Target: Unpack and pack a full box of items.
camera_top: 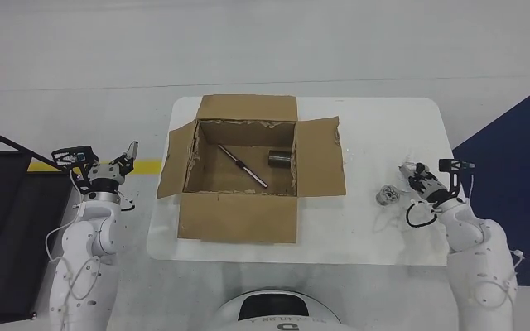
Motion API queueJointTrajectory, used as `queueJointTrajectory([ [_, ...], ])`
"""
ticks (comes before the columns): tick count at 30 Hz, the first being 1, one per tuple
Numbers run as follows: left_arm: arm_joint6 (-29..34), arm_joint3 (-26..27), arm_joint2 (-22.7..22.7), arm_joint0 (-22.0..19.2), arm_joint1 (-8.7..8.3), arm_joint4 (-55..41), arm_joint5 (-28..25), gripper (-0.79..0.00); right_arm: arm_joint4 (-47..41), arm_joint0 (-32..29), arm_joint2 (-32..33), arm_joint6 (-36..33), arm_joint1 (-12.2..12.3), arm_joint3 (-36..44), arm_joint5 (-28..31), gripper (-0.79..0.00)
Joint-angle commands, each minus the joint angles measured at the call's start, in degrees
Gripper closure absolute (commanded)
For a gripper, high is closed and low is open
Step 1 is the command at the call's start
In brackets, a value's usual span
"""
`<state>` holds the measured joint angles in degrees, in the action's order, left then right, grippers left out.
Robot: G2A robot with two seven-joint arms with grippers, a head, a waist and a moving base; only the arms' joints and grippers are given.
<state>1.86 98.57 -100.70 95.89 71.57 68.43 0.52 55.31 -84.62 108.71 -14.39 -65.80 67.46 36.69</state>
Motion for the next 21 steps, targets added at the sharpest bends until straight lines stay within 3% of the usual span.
queueJointTrajectory([
  [1, 0.00, 0.00, 0.00, 0.00, 0.00, 0.00, 0.00, -0.785, -0.23, 0.51, -0.19, -0.54, 0.13, -0.34, -0.04, -0.302],
  [5, 0.00, 0.00, 0.00, 0.00, 0.00, 0.00, 0.00, -0.785, -1.40, 1.00, -0.39, -1.07, 0.37, -0.70, 0.74, -0.366],
  [11, 0.00, 0.00, 0.00, 0.00, 0.00, 0.00, 0.00, -0.785, -2.98, 1.19, -0.63, -1.67, 0.67, -1.44, 1.30, -0.394],
  [17, 0.00, 0.00, 0.00, 0.00, 0.00, 0.00, 0.00, -0.785, -4.70, 1.37, -1.11, -0.99, 0.87, -2.04, 1.62, -0.520],
  [18, 0.00, 0.00, 0.00, 0.00, 0.00, 0.00, 0.00, -0.785, -5.56, 1.18, -0.89, -0.05, 0.87, -1.81, 1.91, -0.551],
  [20, 0.00, 0.00, 0.00, 0.00, 0.00, 0.00, 0.00, -0.785, -7.60, 0.37, -0.42, 2.04, 0.88, -0.54, 3.44, -0.739],
  [21, 0.00, 0.00, 0.00, 0.00, 0.00, 0.00, 0.00, -0.785, -8.43, -0.15, -0.40, 2.77, 0.89, 0.74, 4.86, -0.785],
])
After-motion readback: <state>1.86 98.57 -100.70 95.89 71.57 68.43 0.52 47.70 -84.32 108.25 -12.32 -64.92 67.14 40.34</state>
